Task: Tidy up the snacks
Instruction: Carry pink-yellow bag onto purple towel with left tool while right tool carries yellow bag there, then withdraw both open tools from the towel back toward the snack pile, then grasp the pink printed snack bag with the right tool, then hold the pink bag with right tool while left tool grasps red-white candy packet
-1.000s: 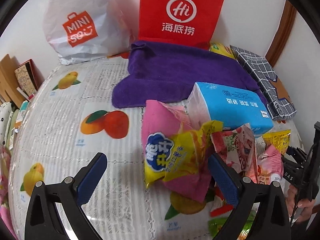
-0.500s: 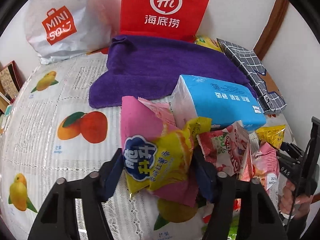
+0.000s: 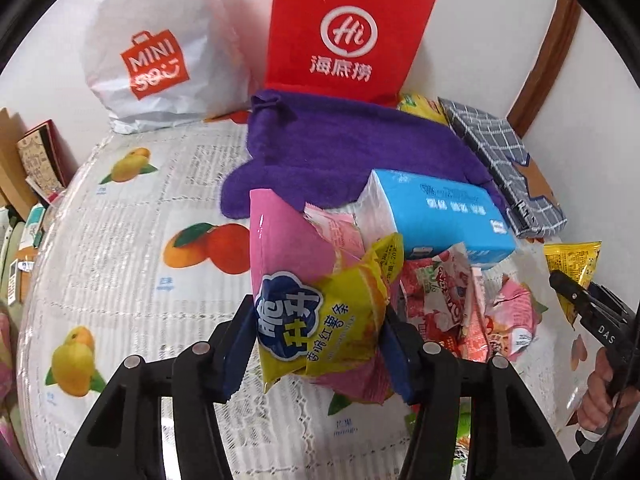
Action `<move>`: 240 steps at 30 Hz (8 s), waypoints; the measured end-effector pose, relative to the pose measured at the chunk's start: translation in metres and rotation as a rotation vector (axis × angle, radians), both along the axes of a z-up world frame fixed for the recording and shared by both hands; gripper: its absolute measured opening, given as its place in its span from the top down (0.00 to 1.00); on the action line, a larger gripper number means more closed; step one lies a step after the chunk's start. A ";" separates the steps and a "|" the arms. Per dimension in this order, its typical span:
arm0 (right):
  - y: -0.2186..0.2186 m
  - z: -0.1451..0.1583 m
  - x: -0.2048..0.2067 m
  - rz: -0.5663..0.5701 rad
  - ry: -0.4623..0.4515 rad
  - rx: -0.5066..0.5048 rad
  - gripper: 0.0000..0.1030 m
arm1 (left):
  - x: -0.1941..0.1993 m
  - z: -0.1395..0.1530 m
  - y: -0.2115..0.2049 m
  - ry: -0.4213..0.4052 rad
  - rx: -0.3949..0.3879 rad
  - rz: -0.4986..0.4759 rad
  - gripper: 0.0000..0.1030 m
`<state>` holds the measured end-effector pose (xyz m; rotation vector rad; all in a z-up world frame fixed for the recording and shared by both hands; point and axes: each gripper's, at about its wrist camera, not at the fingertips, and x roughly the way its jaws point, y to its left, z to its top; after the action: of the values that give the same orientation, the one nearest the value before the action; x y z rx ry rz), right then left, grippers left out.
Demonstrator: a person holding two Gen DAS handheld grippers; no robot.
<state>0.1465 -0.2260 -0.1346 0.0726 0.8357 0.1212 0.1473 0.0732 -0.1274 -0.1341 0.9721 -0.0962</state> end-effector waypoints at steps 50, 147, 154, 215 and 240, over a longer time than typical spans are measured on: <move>0.036 0.085 0.155 0.031 -0.123 -0.029 0.52 | 0.149 0.076 -0.038 -0.096 0.034 -0.074 0.47; 0.034 0.048 0.163 -0.015 -0.004 -0.123 0.32 | 0.190 0.048 -0.061 -0.007 0.070 -0.166 0.29; 0.030 0.054 0.124 -0.050 -0.006 -0.136 0.32 | 0.152 0.078 -0.064 -0.081 0.065 -0.178 0.29; 0.081 -0.038 0.016 0.121 0.251 -0.108 0.32 | 0.040 0.054 -0.013 -0.023 0.043 -0.102 0.29; 0.015 -0.022 -0.001 0.048 0.110 -0.034 0.53 | 0.035 -0.005 -0.050 0.105 0.051 -0.116 0.31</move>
<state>0.1459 -0.2111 -0.1567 0.0276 0.9489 0.1488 0.1819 0.0234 -0.1328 -0.0355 1.0861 -0.1720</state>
